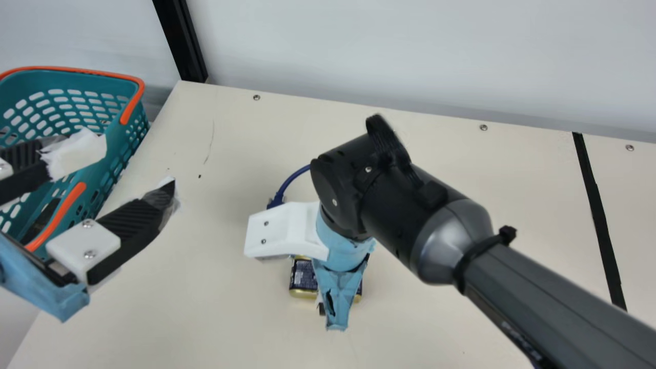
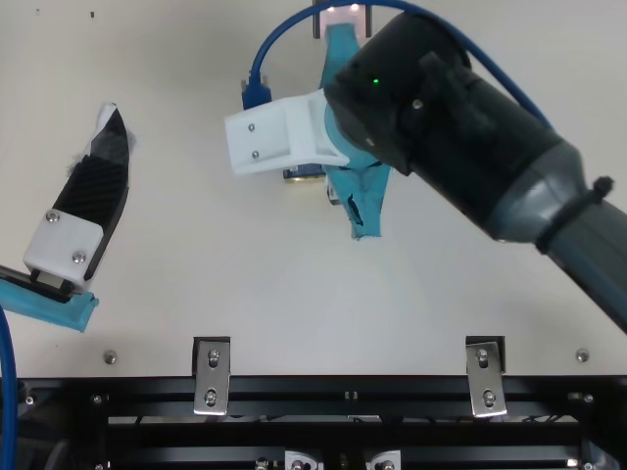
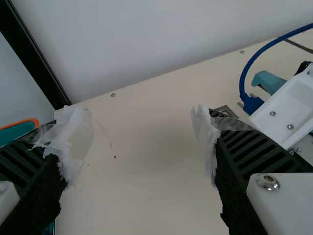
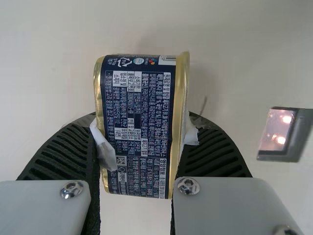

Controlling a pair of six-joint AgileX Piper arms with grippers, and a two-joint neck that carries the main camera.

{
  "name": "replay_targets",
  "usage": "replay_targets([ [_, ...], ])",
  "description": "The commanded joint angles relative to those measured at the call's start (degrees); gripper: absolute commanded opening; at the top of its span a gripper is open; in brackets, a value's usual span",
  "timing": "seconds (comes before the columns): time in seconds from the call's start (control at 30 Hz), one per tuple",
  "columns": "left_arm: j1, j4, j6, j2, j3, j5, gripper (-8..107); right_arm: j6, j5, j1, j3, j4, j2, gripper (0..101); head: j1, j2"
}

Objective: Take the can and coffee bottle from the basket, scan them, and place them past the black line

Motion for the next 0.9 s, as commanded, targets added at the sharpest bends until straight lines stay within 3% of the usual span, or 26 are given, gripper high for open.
replay_targets([
  [0.0, 0.0, 0.0, 0.0, 0.0, 0.0, 0.0, 90, 1.6, 0.4, -0.1, -0.8, -0.1, -0.8, 0, -0.1, -0.2],
  [0.17, 0.0, 0.0, 0.0, 0.0, 0.0, 0.0, 90, 6.0, 1.4, -0.8, -2.9, -1.0, -2.1, 0, -0.1, -1.8],
  [0.37, 0.0, 0.0, 0.0, 0.0, 0.0, 0.0, 90, 12.9, 0.7, -4.5, -1.8, -3.4, -4.1, 0, 0.2, -13.7],
  [0.87, 0.0, 0.0, 0.0, 0.0, 0.0, 0.0, 90, 26.7, -4.5, -26.2, 14.7, -11.3, -18.7, 0, -2.1, -41.7],
])
